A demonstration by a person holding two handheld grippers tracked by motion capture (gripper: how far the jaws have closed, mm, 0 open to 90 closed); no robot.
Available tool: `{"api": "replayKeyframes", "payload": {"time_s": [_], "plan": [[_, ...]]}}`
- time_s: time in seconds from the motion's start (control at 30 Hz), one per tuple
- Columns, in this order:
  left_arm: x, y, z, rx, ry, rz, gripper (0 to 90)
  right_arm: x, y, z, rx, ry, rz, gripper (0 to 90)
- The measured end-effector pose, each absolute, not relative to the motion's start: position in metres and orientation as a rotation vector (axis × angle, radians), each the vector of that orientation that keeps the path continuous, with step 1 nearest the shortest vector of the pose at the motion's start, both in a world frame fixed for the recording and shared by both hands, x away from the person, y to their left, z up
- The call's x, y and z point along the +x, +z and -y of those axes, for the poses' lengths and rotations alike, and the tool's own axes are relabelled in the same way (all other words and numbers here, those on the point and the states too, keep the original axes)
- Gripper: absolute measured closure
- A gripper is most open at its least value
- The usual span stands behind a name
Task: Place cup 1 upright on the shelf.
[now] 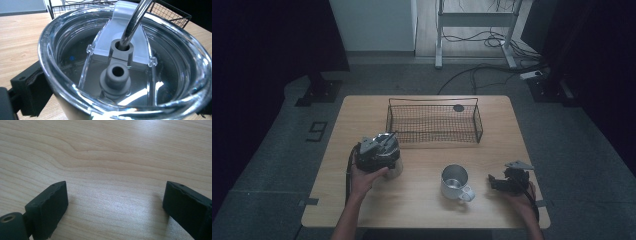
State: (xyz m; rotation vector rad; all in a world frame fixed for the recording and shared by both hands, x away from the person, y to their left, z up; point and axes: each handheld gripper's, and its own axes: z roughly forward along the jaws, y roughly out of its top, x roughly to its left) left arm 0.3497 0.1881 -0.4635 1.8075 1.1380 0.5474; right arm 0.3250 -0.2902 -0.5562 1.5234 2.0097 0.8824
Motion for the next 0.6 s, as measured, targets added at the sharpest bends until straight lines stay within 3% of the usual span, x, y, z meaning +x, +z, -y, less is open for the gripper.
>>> {"api": "replayKeyframes", "payload": {"time_s": [0.6], "plan": [[0.3489, -0.4641, -0.1929, 1.775, 0.582, -1.123, 3.2, 0.3249, -0.5561, 0.2905, 1.527, 0.882, -2.003, 6.6]]}}
